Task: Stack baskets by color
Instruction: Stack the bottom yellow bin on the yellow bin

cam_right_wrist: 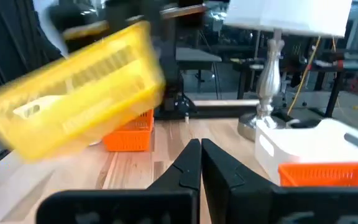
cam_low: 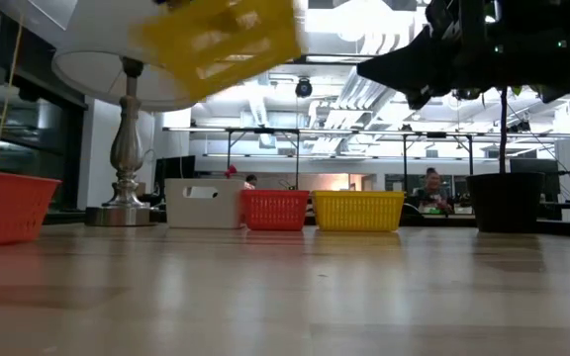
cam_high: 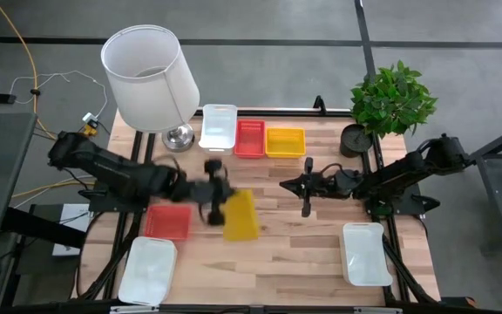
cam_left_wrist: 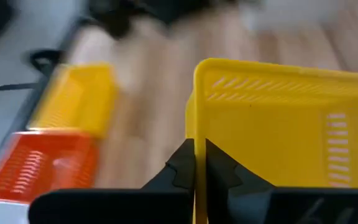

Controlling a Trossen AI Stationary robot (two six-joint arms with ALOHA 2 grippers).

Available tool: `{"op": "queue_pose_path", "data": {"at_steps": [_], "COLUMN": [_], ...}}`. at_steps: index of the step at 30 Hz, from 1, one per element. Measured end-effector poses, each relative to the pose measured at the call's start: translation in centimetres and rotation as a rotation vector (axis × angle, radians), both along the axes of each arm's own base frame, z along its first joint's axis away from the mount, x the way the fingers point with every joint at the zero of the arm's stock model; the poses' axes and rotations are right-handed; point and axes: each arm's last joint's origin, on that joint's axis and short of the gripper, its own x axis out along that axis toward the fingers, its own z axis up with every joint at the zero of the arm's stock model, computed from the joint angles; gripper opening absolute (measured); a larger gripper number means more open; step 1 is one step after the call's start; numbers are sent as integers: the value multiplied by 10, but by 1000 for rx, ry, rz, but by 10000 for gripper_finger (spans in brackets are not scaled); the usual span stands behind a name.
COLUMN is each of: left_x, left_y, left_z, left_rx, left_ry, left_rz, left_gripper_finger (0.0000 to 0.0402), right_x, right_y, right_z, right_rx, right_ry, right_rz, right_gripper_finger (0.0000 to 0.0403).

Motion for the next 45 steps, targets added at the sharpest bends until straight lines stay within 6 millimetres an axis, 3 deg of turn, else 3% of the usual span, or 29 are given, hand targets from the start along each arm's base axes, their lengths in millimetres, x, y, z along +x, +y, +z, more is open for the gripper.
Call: {"op": "queue_pose_path", "data": {"at_steps": [5,15,19,25,33,39,45], "left_x": [4,12,29,71,107,109,110], "left_y": [42,93,120,153,166,169,168], "left_z": [-4,-74,-87,-92,-82,-78,-79], "left_rx": [-104,-265,-299,-367,-417,-418,-569], "left_ry": [-135,-526,-605,-638,-664,-695,-750], "left_rz": [143,377,466,507,546,615,650], "left_gripper_finger": [0,0,0,0,0,0,0], "right_x": [-4,-20,-22,-21,-21,-21,-21], "right_y": [14,34,38,36,36,34,34], "right_z": [13,33,34,34,32,32,32], "right_rx": [-87,-162,-183,-180,-175,-166,-166], "right_ry": [-111,-220,-227,-218,-201,-194,-192], "right_rz": [123,198,208,176,161,115,108], "right_gripper_finger": [0,0,0,0,0,0,0]}}
